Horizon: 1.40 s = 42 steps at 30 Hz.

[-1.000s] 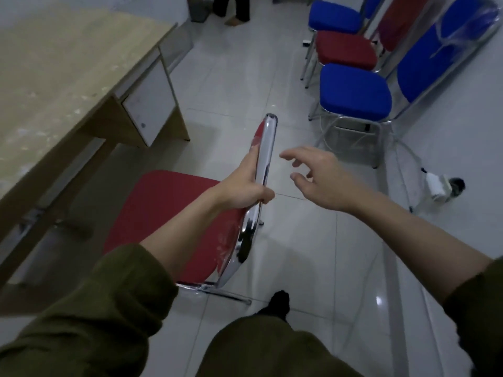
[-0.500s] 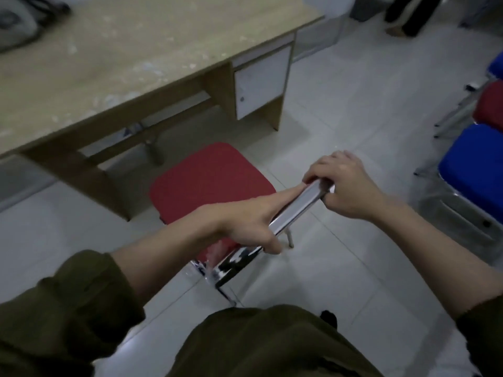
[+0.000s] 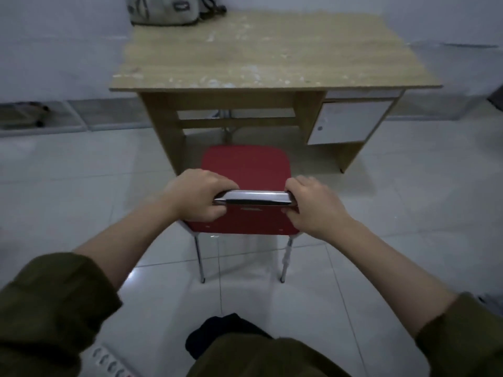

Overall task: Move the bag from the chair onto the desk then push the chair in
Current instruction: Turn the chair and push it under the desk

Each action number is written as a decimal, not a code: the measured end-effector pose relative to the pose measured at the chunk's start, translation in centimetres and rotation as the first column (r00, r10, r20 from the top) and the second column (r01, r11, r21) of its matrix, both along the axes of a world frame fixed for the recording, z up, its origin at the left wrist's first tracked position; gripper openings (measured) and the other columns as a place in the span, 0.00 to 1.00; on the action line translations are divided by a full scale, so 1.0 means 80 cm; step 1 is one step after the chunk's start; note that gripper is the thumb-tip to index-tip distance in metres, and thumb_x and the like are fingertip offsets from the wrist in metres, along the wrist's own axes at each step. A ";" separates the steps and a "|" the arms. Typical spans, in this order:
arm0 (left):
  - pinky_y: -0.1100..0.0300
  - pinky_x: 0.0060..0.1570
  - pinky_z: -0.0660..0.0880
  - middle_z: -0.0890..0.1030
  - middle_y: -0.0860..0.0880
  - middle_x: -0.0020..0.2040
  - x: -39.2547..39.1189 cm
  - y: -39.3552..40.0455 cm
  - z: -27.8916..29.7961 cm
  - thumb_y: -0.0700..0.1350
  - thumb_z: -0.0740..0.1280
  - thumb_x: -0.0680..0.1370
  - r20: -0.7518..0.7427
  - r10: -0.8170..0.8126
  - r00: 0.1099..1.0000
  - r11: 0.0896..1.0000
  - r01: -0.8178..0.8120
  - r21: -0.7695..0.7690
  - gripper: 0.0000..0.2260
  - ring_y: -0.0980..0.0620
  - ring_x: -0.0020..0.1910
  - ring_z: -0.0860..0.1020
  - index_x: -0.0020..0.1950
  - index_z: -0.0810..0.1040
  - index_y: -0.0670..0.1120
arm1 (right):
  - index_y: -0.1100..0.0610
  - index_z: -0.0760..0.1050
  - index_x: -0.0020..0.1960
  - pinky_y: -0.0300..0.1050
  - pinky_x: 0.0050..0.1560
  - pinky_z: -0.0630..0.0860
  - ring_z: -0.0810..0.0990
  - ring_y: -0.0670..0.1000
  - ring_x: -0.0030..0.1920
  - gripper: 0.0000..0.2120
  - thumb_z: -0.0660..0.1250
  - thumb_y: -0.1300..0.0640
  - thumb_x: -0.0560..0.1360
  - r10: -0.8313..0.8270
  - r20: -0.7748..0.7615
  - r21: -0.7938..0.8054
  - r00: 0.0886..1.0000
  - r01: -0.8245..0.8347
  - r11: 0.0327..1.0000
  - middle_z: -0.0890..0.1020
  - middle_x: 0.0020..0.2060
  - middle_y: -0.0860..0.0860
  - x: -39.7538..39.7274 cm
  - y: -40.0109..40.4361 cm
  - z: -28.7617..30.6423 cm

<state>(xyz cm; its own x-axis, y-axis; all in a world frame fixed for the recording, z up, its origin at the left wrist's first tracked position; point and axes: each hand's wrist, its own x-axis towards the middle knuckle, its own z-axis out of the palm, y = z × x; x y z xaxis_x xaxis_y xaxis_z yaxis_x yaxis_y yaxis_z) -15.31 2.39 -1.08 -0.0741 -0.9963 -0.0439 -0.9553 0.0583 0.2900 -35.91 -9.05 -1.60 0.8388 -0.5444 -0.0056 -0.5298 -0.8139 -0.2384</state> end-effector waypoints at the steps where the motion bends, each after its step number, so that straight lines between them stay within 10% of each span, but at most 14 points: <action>1: 0.50 0.43 0.78 0.84 0.49 0.50 -0.004 0.005 -0.004 0.56 0.56 0.65 0.000 0.039 0.999 0.998 -0.039 -0.050 0.24 0.46 0.48 0.81 0.57 0.78 0.51 | 0.57 0.67 0.47 0.49 0.41 0.69 0.73 0.57 0.48 0.13 0.69 0.54 0.70 0.010 -0.021 -0.046 1.000 -0.011 0.999 0.76 0.47 0.55 0.004 0.001 -0.001; 4: 0.55 0.38 0.76 0.85 0.49 0.45 -0.019 0.014 -0.012 0.64 0.53 0.68 -0.068 0.212 0.975 0.960 -0.221 -0.173 0.27 0.46 0.44 0.81 0.52 0.80 0.50 | 0.59 0.69 0.49 0.48 0.39 0.69 0.76 0.59 0.47 0.19 0.72 0.50 0.67 0.027 -0.001 -0.177 1.000 -0.027 0.984 0.78 0.46 0.57 0.013 0.001 -0.009; 8: 0.67 0.26 0.56 0.82 0.49 0.31 -0.046 0.006 -0.019 0.57 0.57 0.71 -0.148 0.667 0.730 0.648 -0.666 -0.369 0.19 0.48 0.29 0.75 0.36 0.82 0.47 | 0.59 0.72 0.37 0.41 0.27 0.65 0.76 0.55 0.31 0.20 0.74 0.43 0.63 0.083 0.136 -0.283 0.987 -0.042 0.958 0.78 0.31 0.55 0.008 -0.004 -0.024; 12: 0.70 0.29 0.52 0.79 0.48 0.25 -0.051 -0.001 -0.030 0.50 0.59 0.68 -0.187 0.751 0.633 0.500 -0.730 -0.465 0.13 0.53 0.26 0.67 0.31 0.80 0.45 | 0.56 0.68 0.31 0.33 0.24 0.51 0.65 0.47 0.25 0.23 0.62 0.36 0.68 0.109 0.323 -0.329 0.940 0.003 0.944 0.73 0.25 0.49 0.005 -0.004 -0.030; 20: 0.67 0.28 0.54 0.79 0.49 0.27 -0.044 -0.048 -0.028 0.51 0.59 0.69 -0.187 0.758 0.624 0.506 -0.745 -0.435 0.14 0.51 0.27 0.69 0.33 0.80 0.46 | 0.56 0.68 0.29 0.36 0.26 0.56 0.70 0.49 0.23 0.25 0.64 0.34 0.65 0.152 0.394 -0.392 0.906 0.017 0.920 0.74 0.23 0.50 0.021 -0.069 -0.039; 31: 0.56 0.32 0.62 0.75 0.50 0.29 0.055 -0.168 -0.018 0.51 0.56 0.78 -0.249 0.601 0.759 0.772 -0.633 -0.065 0.18 0.48 0.35 0.74 0.36 0.76 0.43 | 0.53 0.73 0.34 0.41 0.28 0.63 0.73 0.51 0.30 0.29 0.59 0.26 0.61 0.107 0.115 -0.161 0.988 -0.088 0.983 0.76 0.30 0.49 0.102 -0.229 -0.015; 37: 0.57 0.35 0.65 0.80 0.48 0.34 0.093 -0.199 -0.020 0.60 0.52 0.76 -0.193 0.513 0.836 0.810 -0.546 -0.214 0.23 0.51 0.35 0.75 0.39 0.79 0.45 | 0.51 0.78 0.41 0.46 0.38 0.75 0.77 0.54 0.35 0.19 0.66 0.36 0.66 -0.014 -0.061 -0.050 0.998 0.011 0.999 0.79 0.33 0.50 0.147 -0.262 -0.003; 42: 0.57 0.32 0.75 0.81 0.51 0.41 0.132 -0.203 -0.029 0.70 0.59 0.66 0.136 0.314 0.939 0.908 -0.256 -0.331 0.28 0.51 0.44 0.77 0.47 0.80 0.48 | 0.51 0.77 0.49 0.48 0.43 0.75 0.79 0.55 0.45 0.19 0.66 0.39 0.67 0.021 -0.079 -0.057 0.997 -0.026 0.998 0.82 0.43 0.51 0.177 -0.264 -0.001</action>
